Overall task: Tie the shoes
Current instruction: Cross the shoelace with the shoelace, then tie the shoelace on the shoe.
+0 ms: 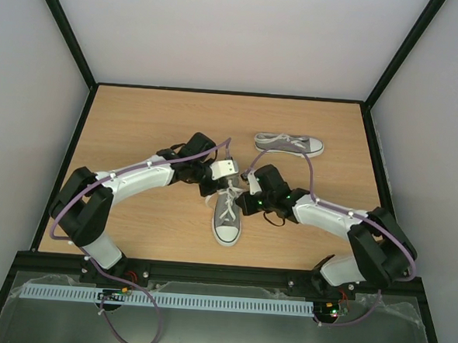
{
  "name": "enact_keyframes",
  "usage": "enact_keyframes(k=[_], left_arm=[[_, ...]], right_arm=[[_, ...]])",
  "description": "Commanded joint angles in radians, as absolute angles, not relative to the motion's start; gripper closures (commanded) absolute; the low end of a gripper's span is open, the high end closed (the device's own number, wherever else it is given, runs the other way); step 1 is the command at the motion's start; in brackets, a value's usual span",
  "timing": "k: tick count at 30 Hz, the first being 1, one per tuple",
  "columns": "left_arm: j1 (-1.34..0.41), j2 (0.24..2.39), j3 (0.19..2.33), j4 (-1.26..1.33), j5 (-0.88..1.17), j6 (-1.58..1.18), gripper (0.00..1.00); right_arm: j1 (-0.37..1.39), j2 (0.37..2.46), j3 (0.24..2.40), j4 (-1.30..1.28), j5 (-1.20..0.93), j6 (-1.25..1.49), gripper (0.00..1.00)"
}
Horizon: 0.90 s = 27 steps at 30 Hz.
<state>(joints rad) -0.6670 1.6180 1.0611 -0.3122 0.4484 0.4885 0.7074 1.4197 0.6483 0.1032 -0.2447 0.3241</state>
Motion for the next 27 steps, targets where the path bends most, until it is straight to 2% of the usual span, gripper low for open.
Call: enact_keyframes(k=[1, 2, 5, 7, 10, 14, 18, 22, 27], left_arm=[[-0.653, 1.626, 1.077, -0.364, 0.478, 0.509, 0.97], [-0.649, 1.626, 1.081, -0.379, 0.483, 0.521, 0.91], [-0.63, 1.627, 1.092, -0.416, 0.48, 0.547, 0.59], [-0.611, 1.623, 1.092, -0.437, 0.469, 0.555, 0.43], [-0.595, 1.609, 1.061, -0.467, 0.423, 0.595, 0.27], [-0.597, 1.586, 0.953, -0.423, 0.361, 0.648, 0.13], [-0.596, 1.627, 0.938, -0.337, 0.337, 0.632, 0.16], [-0.596, 1.701, 1.0, -0.298, 0.354, 0.545, 0.37], [-0.595, 1.771, 1.051, -0.321, 0.442, 0.502, 0.48]], right_arm=[[0.707, 1.343, 0.676, -0.021, -0.184, 0.285, 0.98], [0.707, 1.327, 0.675, -0.046, -0.17, 0.282, 0.99], [0.706, 1.287, 0.67, -0.1, -0.145, 0.278, 0.99], [0.706, 1.273, 0.669, -0.124, -0.141, 0.278, 0.99], [0.705, 1.252, 0.675, -0.159, -0.139, 0.285, 0.99], [0.704, 1.244, 0.692, -0.215, -0.169, 0.278, 0.99], [0.704, 1.259, 0.71, -0.227, -0.189, 0.265, 0.99], [0.703, 1.264, 0.724, -0.229, -0.186, 0.265, 0.99], [0.703, 1.251, 0.718, -0.236, -0.17, 0.27, 0.99]])
